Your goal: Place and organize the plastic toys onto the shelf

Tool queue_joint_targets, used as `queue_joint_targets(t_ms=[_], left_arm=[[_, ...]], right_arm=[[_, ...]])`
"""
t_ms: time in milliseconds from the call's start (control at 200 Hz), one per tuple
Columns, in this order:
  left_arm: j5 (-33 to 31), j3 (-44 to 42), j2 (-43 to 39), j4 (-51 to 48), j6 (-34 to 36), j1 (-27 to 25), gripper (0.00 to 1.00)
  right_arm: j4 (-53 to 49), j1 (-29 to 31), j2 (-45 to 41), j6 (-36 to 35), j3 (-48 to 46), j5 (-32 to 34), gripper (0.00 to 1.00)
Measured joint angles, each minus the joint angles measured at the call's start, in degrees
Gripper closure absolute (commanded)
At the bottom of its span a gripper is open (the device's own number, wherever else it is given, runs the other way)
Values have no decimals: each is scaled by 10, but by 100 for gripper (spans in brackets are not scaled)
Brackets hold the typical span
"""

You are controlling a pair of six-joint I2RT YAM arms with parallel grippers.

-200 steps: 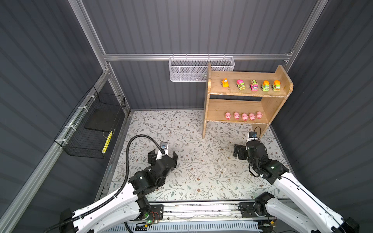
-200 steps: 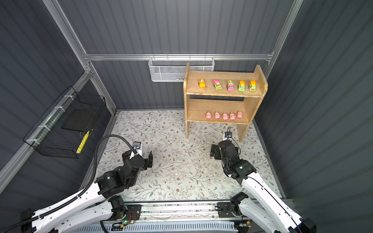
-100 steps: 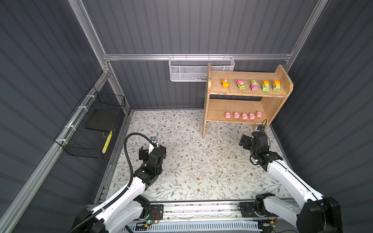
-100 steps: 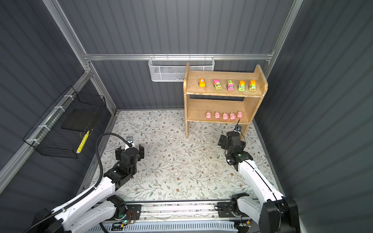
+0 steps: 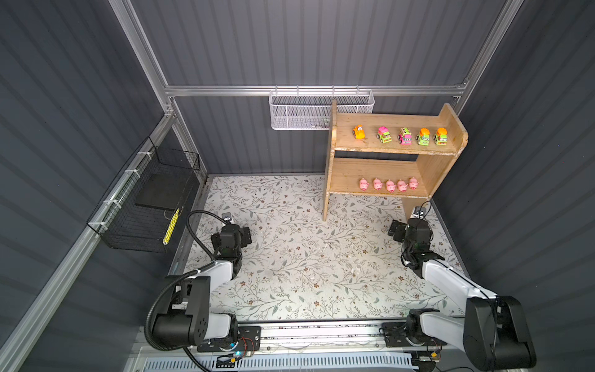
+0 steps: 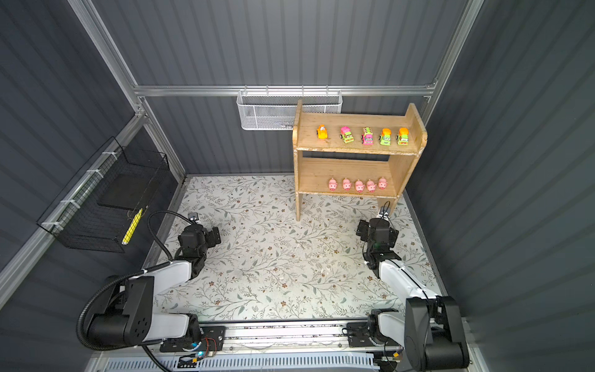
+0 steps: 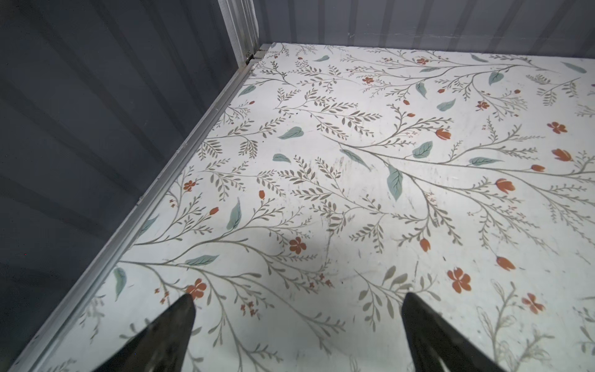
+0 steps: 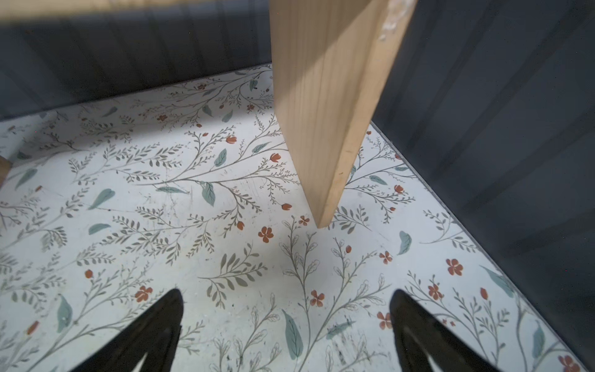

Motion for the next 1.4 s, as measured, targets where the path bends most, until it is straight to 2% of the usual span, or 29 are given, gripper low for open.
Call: queue_joint_targets(t_ms=[325, 520, 655, 841, 1401], left_arm=[[42, -43, 40, 159, -6, 28, 0], [61, -68, 150, 300, -1, 28, 0], [86, -47, 165, 274, 7, 28, 0], [121, 20, 166, 239, 22, 28, 0], [134, 23, 166, 209, 33, 28, 0]], right_arm=[[169, -12, 92, -35, -10, -9, 1], [245, -28, 115, -38, -38, -44, 1], [315, -37, 131, -40, -65, -73, 1], [334, -45, 138, -39, -71, -101, 1], [358, -49, 138, -39, -71, -116, 1]])
